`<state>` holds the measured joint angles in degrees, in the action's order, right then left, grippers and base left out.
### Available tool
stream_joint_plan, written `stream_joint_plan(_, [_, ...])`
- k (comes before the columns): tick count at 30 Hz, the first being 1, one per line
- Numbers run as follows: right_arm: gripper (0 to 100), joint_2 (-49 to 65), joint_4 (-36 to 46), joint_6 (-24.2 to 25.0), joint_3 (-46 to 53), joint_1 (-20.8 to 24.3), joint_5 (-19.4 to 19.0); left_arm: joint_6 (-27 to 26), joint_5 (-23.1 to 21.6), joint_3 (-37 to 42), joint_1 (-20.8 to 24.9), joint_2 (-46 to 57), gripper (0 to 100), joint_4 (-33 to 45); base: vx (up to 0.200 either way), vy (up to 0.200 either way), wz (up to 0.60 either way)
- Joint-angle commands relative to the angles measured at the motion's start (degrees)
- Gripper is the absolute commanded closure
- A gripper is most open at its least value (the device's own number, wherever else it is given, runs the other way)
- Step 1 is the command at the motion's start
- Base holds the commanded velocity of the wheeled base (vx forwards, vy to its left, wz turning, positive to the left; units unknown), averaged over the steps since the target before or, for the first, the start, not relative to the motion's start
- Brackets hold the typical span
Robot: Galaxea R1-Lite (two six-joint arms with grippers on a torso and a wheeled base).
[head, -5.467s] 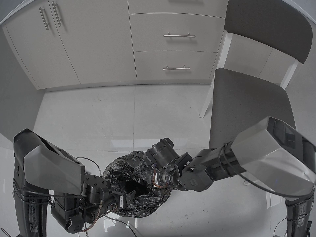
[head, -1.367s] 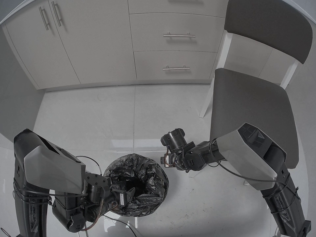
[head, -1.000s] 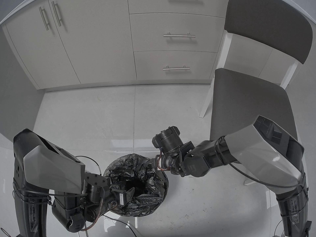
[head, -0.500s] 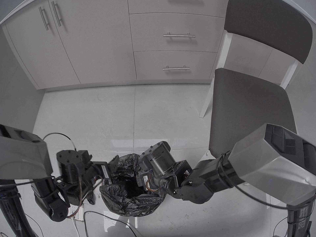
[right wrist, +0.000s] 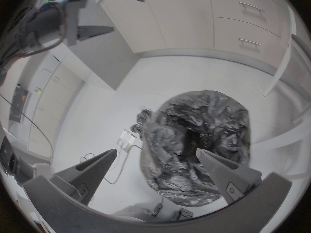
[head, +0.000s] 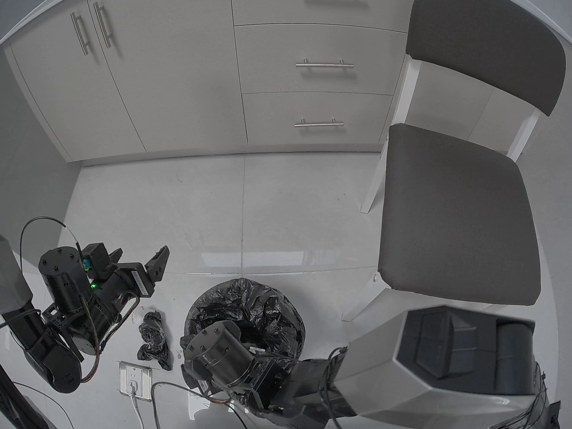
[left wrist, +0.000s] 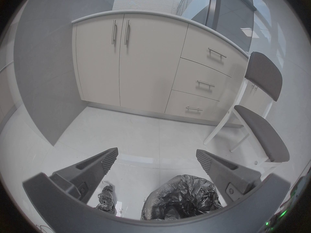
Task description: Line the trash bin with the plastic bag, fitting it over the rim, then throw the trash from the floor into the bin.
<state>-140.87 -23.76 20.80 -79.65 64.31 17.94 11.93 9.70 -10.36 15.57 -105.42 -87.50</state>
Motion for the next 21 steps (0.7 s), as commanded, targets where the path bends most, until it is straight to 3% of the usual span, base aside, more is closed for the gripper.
stream_joint_plan(1, [0,-4.7,-3.0,-0.5,-0.2,2.3,-1.8,0.0,-1.6,0.7,-2.5,0.0,0,-0.1,0.0,0.0,0.0])
stream_joint_plan(11, [0,-7.6,-3.3,-0.6,-1.6,3.4,-4.8,0.1,-1.7,-0.6,-2.7,-3.4,0,-0.2,0.0,0.0,0.0])
stream_joint_plan(21, [0,-10.6,-2.6,-3.1,-6.5,0.1,-4.8,0.1,-1.7,-1.3,-3.2,-4.8,0,-0.2,0.0,0.0,0.0])
